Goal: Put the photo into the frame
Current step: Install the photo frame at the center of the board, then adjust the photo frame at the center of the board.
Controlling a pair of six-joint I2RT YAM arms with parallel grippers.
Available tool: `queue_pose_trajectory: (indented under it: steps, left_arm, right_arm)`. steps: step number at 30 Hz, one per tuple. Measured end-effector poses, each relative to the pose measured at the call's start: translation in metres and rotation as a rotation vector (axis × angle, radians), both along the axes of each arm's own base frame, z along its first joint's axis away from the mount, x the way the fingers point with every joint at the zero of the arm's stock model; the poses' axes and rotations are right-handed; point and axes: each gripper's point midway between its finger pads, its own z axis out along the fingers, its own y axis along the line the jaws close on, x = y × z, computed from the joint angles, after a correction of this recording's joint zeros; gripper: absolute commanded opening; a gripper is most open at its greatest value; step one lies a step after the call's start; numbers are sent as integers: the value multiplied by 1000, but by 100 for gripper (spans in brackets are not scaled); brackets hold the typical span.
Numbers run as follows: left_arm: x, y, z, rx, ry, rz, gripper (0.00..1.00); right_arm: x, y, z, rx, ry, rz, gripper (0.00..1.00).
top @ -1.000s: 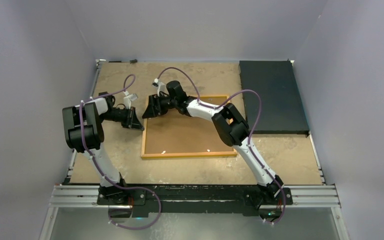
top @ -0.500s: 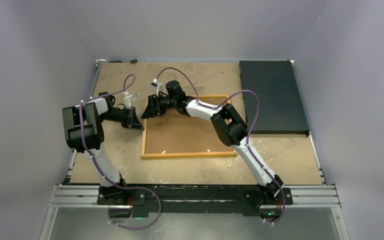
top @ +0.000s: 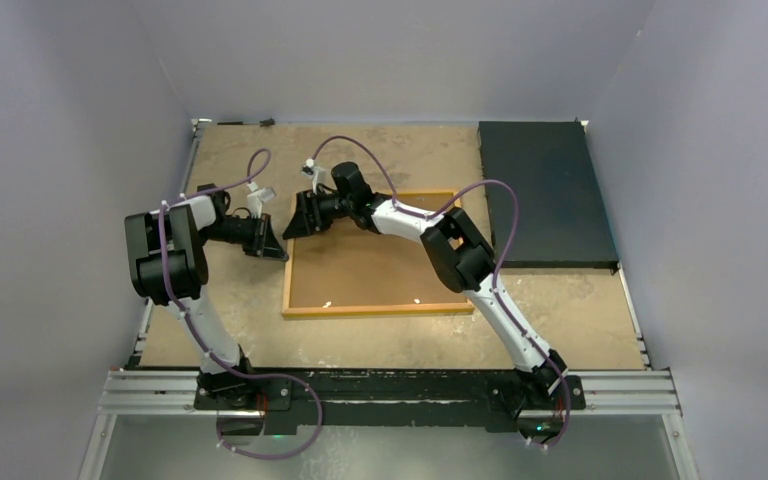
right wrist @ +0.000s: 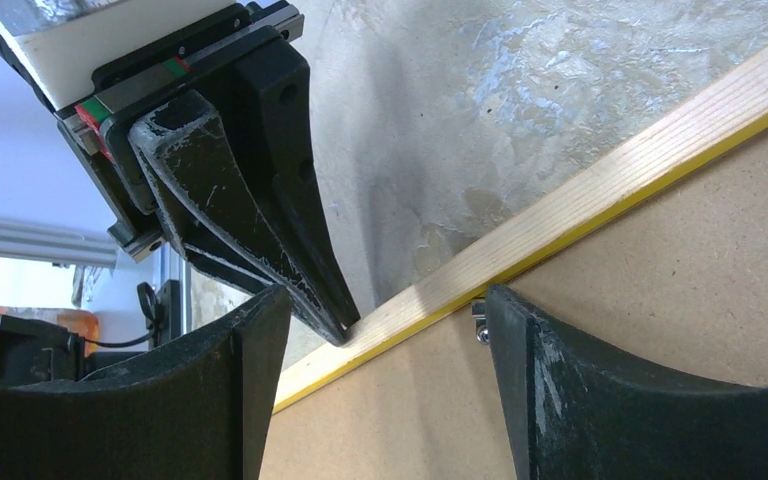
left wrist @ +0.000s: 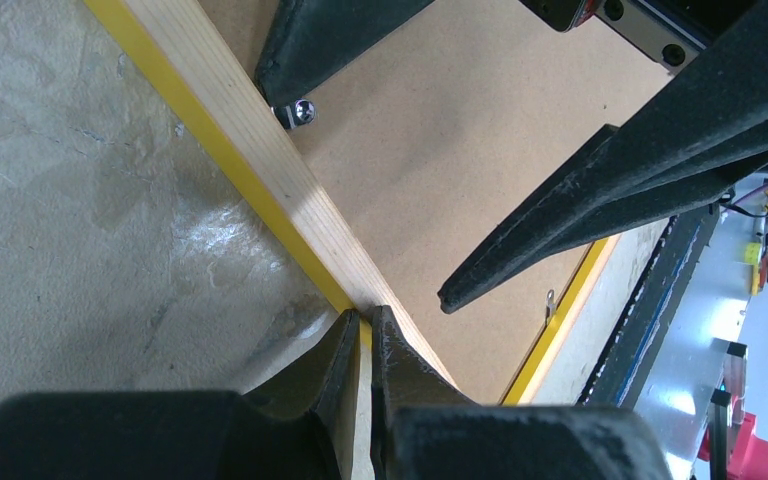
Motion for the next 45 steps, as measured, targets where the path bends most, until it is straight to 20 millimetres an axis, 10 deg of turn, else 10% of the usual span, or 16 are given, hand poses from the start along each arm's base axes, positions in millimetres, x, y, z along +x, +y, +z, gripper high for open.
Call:
queue_pose_trajectory:
  steps: [16,20,25,28,34,45]
  left_arm:
    - [7,20,9,64,-29,-22,6]
    - [14,44,10,159,-87,-17,7]
    - [4,40,-2,271,-121,-72,6]
    - [-4,24,-12,293,-115,-130,6]
    - [-14,10,-12,319,-146,-172,6]
    - [-26,5,-14,354,-160,-205,6]
  right_arm:
    - [5,-30,23,-80,-7,-83,99]
    - [30,-117,64,-158,-50,-351,99]
    - [79,-275,108,-250,-181,-855,99]
    - [73,-333,90,-341,-178,-1022,99]
    - [25,-371,6,-557,-52,-1049,99]
    - [31,-397,-10,-565,-21,-1123,99]
